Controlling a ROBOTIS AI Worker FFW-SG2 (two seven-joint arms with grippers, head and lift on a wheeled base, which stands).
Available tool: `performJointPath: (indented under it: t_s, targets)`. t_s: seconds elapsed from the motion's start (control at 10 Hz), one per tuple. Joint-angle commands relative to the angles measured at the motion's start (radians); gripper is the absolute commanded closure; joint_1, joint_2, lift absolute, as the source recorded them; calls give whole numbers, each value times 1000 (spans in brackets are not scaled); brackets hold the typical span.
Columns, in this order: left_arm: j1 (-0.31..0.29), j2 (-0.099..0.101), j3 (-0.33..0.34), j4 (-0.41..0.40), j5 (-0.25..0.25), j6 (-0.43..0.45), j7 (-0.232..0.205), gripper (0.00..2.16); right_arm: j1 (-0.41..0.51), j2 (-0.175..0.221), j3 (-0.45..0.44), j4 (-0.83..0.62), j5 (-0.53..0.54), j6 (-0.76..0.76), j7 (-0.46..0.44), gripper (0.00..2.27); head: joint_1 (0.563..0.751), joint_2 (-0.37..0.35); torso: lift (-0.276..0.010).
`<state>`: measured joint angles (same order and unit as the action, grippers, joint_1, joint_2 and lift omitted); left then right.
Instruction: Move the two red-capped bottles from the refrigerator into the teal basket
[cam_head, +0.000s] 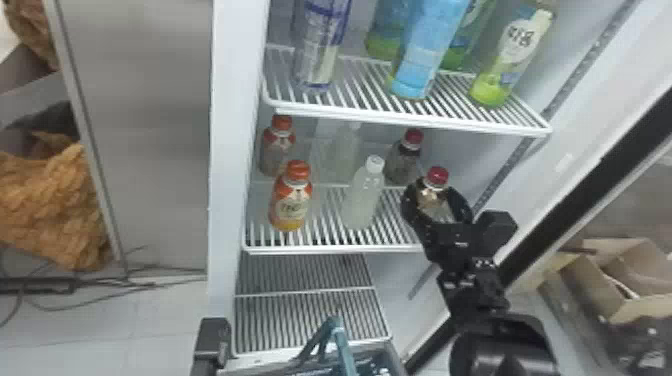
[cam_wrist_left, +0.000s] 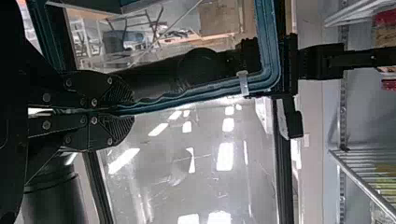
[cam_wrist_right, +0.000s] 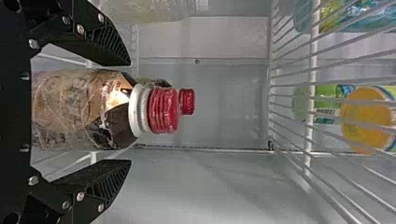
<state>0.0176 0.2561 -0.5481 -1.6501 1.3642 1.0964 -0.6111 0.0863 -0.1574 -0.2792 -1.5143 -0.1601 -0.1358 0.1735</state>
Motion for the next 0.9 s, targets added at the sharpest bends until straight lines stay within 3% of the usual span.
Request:
performJointPath:
  t_s: [0.0, 0.1, 0.2, 0.4, 0.8]
  targets:
    - [-1, 0, 2, 0, 2, 3, 1, 1105, -8, -7, 0, -4, -9, 55, 12, 456, 695, -350, -228]
    - [-1, 0, 0, 0, 0, 3, -1, 1105, -8, -8, 0, -6, -21, 62, 18, 662, 695, -350, -228]
    - [-1, -1, 2, 2, 0, 3, 1, 1105, -3, -8, 0, -18, -35, 72, 20, 691, 695, -350, -228]
    - [-1, 0, 0, 0, 0, 3, -1, 1105, 14, -8, 0, -68, -41, 74, 24, 691, 695, -350, -228]
    - [2, -1, 6, 0, 2, 3, -1, 1105, 115, -8, -10, -244, -167, 143, 27, 688, 695, -350, -228]
